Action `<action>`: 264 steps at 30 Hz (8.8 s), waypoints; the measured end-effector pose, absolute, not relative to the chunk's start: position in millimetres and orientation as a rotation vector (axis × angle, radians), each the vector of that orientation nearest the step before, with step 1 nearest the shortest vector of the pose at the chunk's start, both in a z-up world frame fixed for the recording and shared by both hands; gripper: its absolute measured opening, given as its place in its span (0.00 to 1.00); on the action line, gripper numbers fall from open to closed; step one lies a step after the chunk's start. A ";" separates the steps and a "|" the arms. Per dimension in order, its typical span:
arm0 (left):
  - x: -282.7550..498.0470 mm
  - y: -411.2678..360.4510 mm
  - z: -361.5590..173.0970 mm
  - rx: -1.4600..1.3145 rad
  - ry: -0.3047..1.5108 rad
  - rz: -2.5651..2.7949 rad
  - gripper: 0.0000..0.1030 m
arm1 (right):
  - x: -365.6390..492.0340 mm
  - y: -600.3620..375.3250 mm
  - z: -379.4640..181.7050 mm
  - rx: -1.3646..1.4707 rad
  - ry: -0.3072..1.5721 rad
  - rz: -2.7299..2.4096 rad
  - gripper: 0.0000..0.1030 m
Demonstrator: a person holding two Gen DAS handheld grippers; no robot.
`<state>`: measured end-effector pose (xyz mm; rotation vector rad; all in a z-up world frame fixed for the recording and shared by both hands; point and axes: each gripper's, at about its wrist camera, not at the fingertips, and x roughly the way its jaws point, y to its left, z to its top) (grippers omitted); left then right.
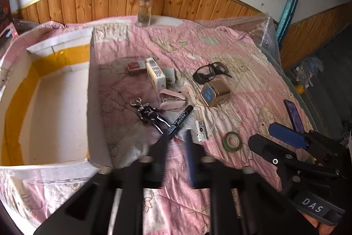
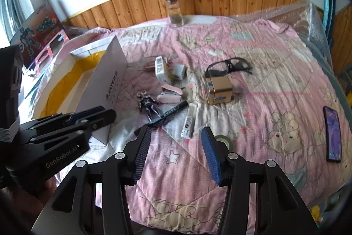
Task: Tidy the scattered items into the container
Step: 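Reach the left gripper toward the black marker on the quilt, then grasp the black marker with the left gripper while the right gripper grasps the green tape roll, then carry the marker and tape roll over the white box with both grippers, then open both grippers to drop the marker and tape roll into the box, then move both grippers back toward the remaining items on the quilt, then grasp the purple action figure with the left gripper while the right gripper grasps the white tube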
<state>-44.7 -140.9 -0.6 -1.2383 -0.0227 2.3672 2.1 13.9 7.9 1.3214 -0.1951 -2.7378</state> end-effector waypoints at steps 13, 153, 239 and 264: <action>-83.0 -140.5 -54.4 -1.392 -0.003 2.309 0.46 | -14.0 47.7 -40.7 1.486 -0.367 -2.652 0.50; -216.4 -368.1 -10.6 -1.443 -0.252 2.684 0.16 | -248.1 -266.9 13.8 1.299 0.224 -2.288 0.14; -60.6 -131.5 -14.0 -1.363 0.039 2.317 0.52 | -22.1 30.0 -49.7 1.387 -0.552 -2.471 0.33; -145.5 -90.5 -122.9 -1.494 -0.003 2.293 0.70 | -99.5 29.1 -133.0 1.490 -0.324 -2.482 0.28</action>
